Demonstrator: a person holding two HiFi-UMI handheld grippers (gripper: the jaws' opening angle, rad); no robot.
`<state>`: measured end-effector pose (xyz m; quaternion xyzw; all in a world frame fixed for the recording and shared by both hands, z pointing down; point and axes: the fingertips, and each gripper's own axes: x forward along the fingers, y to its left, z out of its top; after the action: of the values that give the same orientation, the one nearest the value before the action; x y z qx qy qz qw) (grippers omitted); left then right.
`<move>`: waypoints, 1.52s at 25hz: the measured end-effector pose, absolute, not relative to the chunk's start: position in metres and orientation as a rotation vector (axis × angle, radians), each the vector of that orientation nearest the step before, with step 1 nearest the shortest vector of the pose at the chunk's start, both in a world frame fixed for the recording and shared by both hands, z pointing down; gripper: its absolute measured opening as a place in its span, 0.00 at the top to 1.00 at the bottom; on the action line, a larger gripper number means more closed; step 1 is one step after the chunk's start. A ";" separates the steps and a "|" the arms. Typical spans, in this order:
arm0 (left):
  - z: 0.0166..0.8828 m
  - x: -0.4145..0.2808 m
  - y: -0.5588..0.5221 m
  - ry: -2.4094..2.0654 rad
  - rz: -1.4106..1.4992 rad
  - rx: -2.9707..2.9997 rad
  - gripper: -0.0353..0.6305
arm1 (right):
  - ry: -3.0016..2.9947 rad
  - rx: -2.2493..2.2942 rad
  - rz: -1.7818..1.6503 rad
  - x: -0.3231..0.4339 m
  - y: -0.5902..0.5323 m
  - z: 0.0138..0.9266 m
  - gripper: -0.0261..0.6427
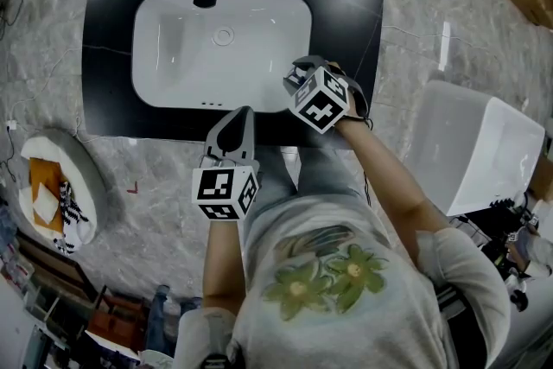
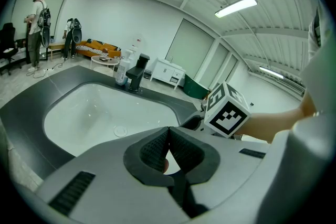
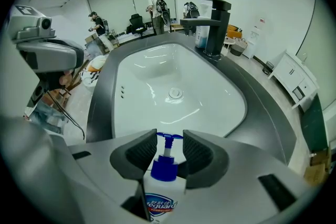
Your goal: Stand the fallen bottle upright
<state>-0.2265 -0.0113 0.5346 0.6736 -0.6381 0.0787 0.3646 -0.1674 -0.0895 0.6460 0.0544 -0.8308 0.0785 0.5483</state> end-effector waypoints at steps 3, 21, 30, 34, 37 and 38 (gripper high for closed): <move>0.531 -0.225 -0.011 -1.648 0.200 1.734 0.92 | -1.977 0.123 0.176 -0.166 -0.088 0.642 0.70; 0.490 -0.197 -0.012 -1.689 0.222 1.799 0.92 | -2.120 0.125 0.134 -0.148 -0.076 0.588 0.70; 0.462 -0.177 -0.010 -1.733 0.251 1.846 0.92 | -2.253 0.151 0.100 -0.125 -0.067 0.553 0.70; 0.454 -0.172 -0.005 -1.753 0.250 1.845 0.92 | -2.292 0.146 0.086 -0.116 -0.062 0.541 0.70; 0.449 -0.166 -0.002 -1.767 0.252 1.848 0.92 | -2.315 0.146 0.073 -0.110 -0.059 0.533 0.70; 0.447 -0.164 -0.001 -1.772 0.252 1.848 0.92 | -2.323 0.146 0.069 -0.107 -0.058 0.531 0.70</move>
<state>-0.1639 -0.0010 0.4467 0.6895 -0.6611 0.0940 0.2804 -0.1074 -0.0577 0.5306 0.0577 -0.9162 0.0274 0.3955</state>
